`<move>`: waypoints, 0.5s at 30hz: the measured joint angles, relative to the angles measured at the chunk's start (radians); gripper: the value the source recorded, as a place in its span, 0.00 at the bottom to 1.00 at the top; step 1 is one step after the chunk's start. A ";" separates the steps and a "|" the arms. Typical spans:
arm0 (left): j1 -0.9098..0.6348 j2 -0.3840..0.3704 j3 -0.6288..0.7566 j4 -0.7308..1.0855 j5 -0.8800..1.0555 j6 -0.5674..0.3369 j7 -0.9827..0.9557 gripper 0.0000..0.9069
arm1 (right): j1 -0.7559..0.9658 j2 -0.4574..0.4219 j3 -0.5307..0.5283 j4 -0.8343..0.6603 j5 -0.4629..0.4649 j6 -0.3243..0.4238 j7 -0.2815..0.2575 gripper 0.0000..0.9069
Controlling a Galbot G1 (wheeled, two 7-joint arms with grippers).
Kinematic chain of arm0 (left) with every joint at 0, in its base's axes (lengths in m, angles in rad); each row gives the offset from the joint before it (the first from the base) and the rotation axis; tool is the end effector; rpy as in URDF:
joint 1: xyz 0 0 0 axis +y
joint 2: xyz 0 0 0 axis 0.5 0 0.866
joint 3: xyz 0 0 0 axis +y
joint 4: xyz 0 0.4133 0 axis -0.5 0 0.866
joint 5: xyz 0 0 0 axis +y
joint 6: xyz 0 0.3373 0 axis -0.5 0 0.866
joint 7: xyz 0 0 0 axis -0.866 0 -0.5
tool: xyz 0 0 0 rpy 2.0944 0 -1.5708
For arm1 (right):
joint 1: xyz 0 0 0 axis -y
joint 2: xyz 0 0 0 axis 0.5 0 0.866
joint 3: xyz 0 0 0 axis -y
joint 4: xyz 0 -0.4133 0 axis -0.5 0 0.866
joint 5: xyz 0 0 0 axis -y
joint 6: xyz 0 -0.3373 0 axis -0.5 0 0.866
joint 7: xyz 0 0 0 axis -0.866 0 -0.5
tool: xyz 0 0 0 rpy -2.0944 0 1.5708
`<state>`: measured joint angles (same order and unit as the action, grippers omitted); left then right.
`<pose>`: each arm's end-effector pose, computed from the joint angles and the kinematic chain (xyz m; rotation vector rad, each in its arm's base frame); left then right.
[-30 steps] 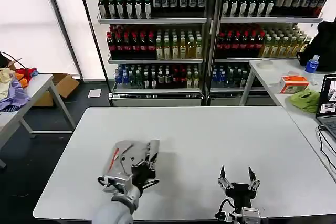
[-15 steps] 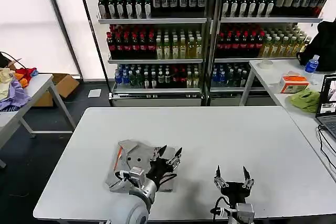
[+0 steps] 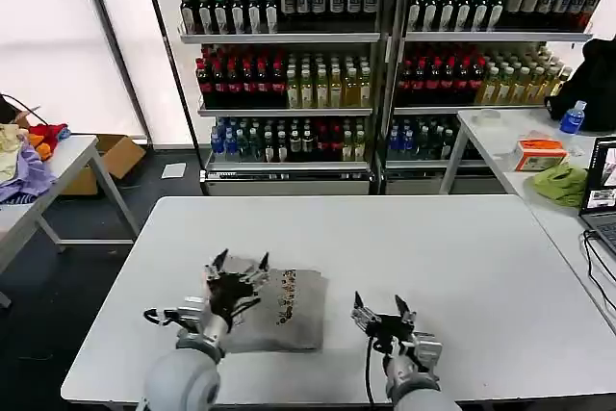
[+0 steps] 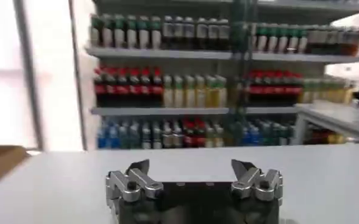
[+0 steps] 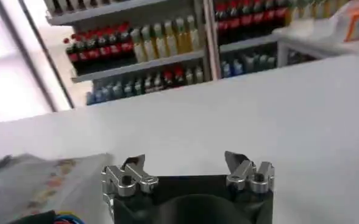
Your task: Fold and organize the clothes.
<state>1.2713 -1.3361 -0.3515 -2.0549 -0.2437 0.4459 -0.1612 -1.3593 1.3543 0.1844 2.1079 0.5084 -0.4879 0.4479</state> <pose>0.2287 0.0099 -0.3200 -0.1754 -2.8999 0.0002 0.1815 0.0425 -0.3274 0.1279 -2.6717 -0.3143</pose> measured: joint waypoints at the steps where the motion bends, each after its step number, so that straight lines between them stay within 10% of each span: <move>1: 0.005 0.002 -0.013 -0.004 0.007 0.000 -0.004 1.00 | 0.012 0.001 -0.012 -0.007 0.019 -0.006 0.002 1.00; 12: 0.024 0.009 -0.102 -0.011 0.052 0.005 -0.031 1.00 | 0.113 0.031 -0.128 -0.097 0.143 -0.041 0.027 1.00; 15: 0.027 0.012 -0.110 -0.010 0.058 0.010 -0.032 1.00 | 0.133 0.039 -0.148 -0.123 0.166 -0.050 0.039 0.86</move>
<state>1.2978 -1.3238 -0.4614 -2.0650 -0.1860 0.4559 -0.1935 -1.2266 1.3936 0.0363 1.9847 0.6740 -0.5379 0.4869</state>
